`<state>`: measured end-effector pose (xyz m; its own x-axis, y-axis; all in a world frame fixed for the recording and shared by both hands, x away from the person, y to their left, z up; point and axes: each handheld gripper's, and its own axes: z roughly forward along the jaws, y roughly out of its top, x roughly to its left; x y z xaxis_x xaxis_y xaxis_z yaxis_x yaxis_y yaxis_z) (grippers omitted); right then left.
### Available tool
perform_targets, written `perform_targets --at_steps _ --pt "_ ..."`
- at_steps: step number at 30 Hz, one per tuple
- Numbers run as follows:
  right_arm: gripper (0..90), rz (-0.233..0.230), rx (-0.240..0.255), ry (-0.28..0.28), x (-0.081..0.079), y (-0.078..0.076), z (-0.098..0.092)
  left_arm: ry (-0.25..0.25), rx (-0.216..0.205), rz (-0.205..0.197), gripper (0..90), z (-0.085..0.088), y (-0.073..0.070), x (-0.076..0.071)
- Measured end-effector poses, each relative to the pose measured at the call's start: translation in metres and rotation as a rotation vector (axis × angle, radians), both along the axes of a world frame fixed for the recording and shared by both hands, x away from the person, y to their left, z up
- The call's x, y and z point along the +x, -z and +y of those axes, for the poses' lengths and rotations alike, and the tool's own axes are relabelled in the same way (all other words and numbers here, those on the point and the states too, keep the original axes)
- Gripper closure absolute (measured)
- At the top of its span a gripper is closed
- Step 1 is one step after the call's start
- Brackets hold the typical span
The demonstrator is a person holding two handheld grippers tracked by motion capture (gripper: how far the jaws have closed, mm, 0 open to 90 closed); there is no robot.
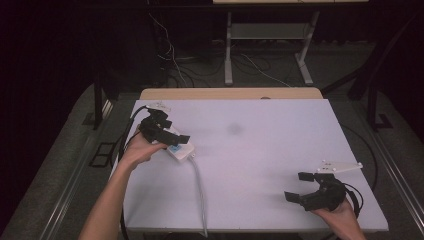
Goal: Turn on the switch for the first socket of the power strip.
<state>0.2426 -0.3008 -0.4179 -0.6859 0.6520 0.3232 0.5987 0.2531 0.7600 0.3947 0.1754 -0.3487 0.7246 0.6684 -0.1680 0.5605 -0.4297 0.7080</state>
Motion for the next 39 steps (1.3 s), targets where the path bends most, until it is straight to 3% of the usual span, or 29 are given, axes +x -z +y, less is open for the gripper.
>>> perform_targets --at_steps 12,23,25,27,28,32,34,39 --pt "0.2 0.003 -0.002 -0.002 0.0 0.001 0.0 -0.031 -0.012 0.028 4.3 0.005 0.01 0.013" --pt "0.2 0.005 -0.004 -0.005 0.001 0.001 0.0 -0.059 -0.014 0.022 21.7 0.008 0.018 0.021" --pt "0.2 0.004 -0.004 -0.006 0.001 0.001 0.0 -0.066 -0.008 0.021 33.0 0.008 0.019 0.022" --pt "0.2 0.005 -0.005 -0.006 0.001 0.002 0.0 -0.07 -0.003 0.023 36.7 0.008 0.02 0.023" --pt "0.2 0.004 -0.006 -0.006 0.001 0.002 0.0 -0.072 -0.001 0.025 46.0 0.008 0.021 0.023" --pt "0.2 0.004 -0.004 -0.006 0.001 0.002 0.0 -0.053 -0.001 0.046 67.6 0.006 0.025 0.026" --pt "0.2 0.003 -0.005 -0.006 0.001 0.002 0.0 -0.047 0.018 0.05 77.3 0.005 0.026 0.026" --pt "0.2 0.003 -0.007 -0.008 0.001 0.002 0.0 -0.036 0.044 0.066 87.8 -0.001 0.032 0.029"
